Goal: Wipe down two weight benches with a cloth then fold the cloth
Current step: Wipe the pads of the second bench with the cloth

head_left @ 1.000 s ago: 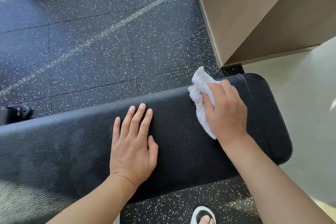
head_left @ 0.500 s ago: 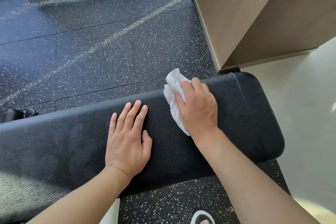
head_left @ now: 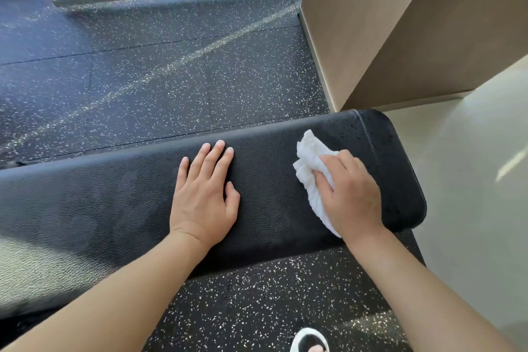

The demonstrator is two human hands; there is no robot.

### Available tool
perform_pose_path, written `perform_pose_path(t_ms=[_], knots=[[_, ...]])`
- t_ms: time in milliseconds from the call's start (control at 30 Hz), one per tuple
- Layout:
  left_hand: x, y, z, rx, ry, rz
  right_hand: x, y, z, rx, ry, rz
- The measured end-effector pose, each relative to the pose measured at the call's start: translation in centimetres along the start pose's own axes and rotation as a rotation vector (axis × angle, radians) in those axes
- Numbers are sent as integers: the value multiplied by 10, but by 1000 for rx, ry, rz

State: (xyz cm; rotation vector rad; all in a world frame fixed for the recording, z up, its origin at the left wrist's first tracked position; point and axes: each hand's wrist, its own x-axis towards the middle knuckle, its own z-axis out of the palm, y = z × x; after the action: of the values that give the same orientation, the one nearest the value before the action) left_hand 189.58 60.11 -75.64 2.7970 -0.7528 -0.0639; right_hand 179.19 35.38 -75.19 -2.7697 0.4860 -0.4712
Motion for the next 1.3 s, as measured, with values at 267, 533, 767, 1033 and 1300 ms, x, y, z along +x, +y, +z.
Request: perform_pose_path(t_ms=[267,533,767,1033,1300], knots=[[-2,-2,-1,-42,-11,-2,-5,-93,25,6,-47,68],[-2,-2,0,-42,9,1,-22,-38,2,-25,-64,-173],[-4,-3,2,-19,12,7,21,-5,1,-34,-15,89],[-2,-4,4,1,12,10,49,-68,24,-52,-78,37],[0,-1,2,4,15,-1,-18,4,-26,62,-283,-572]])
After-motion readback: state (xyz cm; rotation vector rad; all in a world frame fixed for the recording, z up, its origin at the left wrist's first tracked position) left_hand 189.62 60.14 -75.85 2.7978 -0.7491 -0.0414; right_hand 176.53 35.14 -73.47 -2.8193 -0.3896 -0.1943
